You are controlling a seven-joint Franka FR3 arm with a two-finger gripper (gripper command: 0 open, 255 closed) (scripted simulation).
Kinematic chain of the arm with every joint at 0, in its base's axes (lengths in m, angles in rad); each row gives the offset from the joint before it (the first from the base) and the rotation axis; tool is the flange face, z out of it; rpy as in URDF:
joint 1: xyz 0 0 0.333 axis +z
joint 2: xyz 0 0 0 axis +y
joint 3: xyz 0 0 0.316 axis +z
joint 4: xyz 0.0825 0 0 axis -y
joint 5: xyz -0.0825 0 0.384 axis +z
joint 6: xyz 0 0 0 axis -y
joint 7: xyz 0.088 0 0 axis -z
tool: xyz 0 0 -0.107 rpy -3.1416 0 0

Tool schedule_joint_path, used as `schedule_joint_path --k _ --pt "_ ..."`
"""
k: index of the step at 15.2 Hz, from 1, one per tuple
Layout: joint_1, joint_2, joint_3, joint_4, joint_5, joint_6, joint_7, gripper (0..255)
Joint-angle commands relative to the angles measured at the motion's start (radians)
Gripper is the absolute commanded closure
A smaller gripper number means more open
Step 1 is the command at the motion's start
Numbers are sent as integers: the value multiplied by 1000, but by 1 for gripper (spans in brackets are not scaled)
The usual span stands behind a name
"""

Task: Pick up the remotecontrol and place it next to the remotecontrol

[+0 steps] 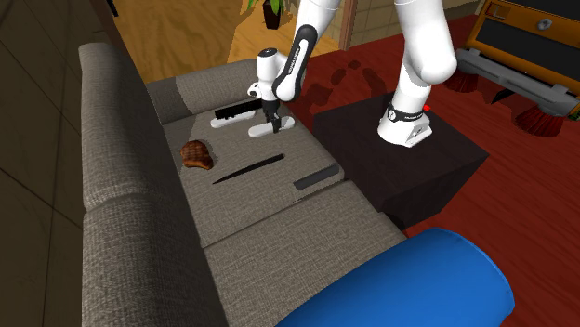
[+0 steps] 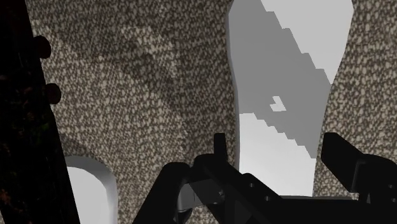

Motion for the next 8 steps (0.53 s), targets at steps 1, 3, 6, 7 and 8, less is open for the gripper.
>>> schedule_joint_path --k 1,3,6,7,8 --pt "0 1 0 0 0 2 0 255" --pt "0 1 0 0 0 2 0 255" --pt "0 1 0 0 0 2 0 0" --pt "0 1 0 0 0 2 0 0" --pt "0 1 0 1 0 2 0 0"
